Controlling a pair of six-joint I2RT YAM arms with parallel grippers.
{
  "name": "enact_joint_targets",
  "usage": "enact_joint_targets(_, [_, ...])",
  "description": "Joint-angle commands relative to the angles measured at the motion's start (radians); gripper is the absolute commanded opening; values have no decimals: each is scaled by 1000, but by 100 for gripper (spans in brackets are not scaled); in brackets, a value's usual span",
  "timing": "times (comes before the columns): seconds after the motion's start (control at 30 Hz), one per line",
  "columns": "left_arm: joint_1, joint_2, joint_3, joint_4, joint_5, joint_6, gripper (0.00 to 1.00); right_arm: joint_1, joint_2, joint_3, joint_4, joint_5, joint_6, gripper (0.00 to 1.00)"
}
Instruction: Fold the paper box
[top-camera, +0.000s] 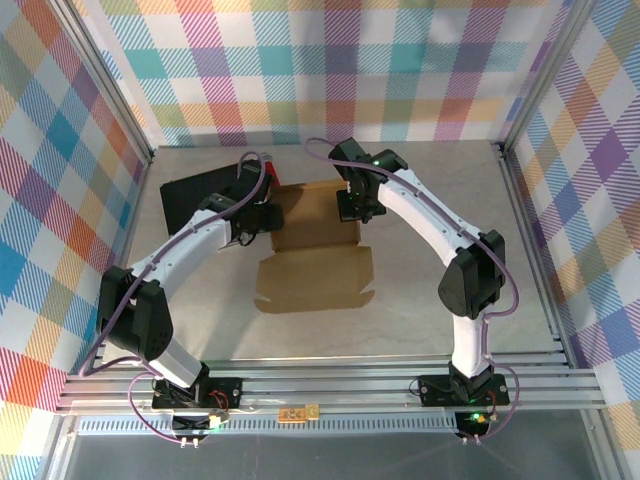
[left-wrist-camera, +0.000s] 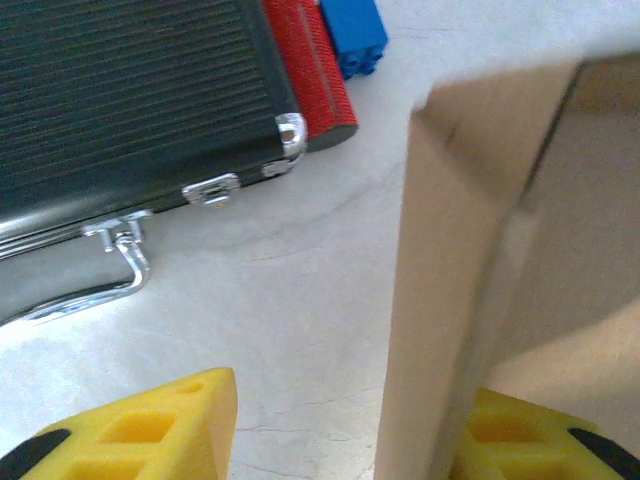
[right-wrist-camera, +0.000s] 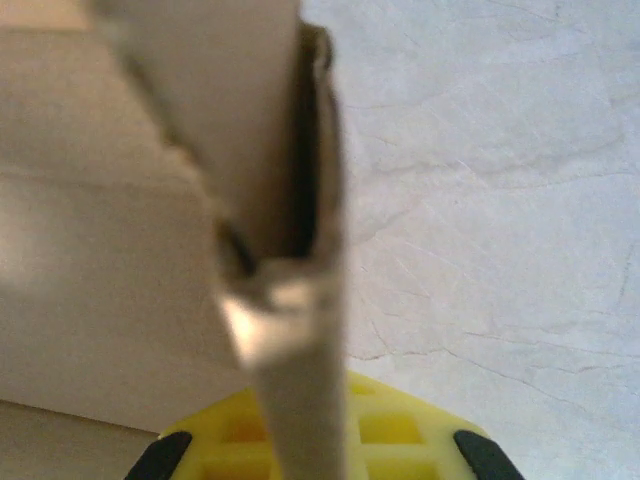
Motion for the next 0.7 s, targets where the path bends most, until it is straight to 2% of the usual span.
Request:
enact_joint_targets(0.0, [10,4,21,38,53,27,47,-5,-4,39,-69,-4,-26,0])
enact_joint_targets(0.07, [10,-5,23,47,54,31,48,-5,-4,38,-72,-4,-25,0])
enact_joint_targets(0.2, [11,19,58,3,82,49,38,-6,-4,40,-75,1,-17,0])
enact_joint_targets(0.57, [4,10,13,-27,148,55,40,-14,16,81,-101,5,-1,0])
enact_joint_targets(0.67, [3,11,8,-43,134,56,36,-14,17,88,-102,3,-1,0])
